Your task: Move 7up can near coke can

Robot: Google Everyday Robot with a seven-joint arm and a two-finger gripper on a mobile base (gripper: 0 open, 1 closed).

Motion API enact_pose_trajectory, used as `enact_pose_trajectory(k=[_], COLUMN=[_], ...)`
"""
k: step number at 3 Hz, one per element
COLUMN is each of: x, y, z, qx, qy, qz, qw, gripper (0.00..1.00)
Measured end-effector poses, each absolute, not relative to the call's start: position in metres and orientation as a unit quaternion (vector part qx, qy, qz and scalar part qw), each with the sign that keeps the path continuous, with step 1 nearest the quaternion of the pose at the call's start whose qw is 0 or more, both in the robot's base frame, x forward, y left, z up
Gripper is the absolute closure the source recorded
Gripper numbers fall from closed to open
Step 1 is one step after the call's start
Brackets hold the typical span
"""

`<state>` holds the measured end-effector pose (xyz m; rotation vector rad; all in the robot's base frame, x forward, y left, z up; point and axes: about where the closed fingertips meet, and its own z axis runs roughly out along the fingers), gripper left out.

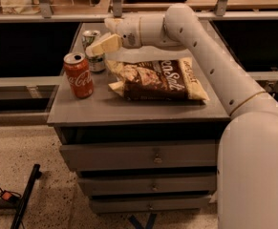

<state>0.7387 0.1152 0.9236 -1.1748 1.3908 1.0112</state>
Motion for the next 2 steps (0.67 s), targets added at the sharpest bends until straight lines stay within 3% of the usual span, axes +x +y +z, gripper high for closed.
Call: enact_pose_trajectory(k=[2], x=[0.768], y=[0.068], z=[0.936], qx=[-0.478], qy=[0.588], qz=[0.379], qw=[0.531], gripper=[0.0])
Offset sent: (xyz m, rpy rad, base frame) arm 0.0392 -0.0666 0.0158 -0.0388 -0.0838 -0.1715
